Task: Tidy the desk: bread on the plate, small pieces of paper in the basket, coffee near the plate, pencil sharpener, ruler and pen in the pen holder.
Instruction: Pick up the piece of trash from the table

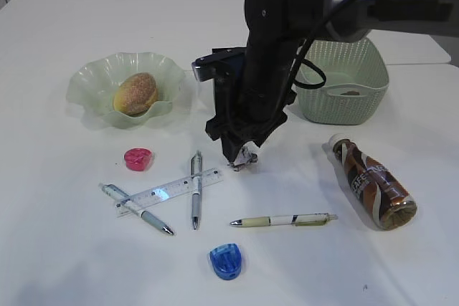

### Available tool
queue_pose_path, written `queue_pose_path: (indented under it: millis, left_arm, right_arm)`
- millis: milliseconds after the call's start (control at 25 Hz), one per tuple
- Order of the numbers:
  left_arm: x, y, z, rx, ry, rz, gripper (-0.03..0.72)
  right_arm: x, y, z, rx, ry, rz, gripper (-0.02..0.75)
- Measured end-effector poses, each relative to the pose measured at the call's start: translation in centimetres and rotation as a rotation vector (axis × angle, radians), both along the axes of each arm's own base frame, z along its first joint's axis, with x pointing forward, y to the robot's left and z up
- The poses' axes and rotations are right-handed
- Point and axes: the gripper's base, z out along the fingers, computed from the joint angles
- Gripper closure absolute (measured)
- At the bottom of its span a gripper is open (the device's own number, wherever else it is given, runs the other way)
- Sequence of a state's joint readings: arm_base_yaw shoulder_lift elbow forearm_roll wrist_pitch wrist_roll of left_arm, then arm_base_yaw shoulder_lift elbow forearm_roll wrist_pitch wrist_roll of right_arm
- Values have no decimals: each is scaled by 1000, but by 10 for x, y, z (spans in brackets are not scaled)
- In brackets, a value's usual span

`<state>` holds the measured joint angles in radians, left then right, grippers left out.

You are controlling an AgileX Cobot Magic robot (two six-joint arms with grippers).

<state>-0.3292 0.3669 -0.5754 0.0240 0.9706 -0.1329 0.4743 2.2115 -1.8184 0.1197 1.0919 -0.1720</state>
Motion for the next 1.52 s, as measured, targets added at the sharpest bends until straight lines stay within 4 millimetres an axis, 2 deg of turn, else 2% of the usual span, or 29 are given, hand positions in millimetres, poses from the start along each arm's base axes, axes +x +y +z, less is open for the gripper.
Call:
queue_pose_path:
  millis: [240, 520, 680, 1520]
  left_arm:
    - [0, 0, 0, 4, 5, 1, 358]
    - [0, 0, 0, 4, 5, 1, 359]
    - [0, 0, 0, 4, 5, 1, 359]
    - [0, 0, -1, 4, 7, 1, 358]
  right_arm:
    - [5, -1, -6, -23, -36, 5, 246]
    - [10, 2, -27, -31, -31, 1, 246]
    - [12, 3, -32, -26, -45, 0, 246]
    - [17, 3, -31, -15, -102, -11, 246]
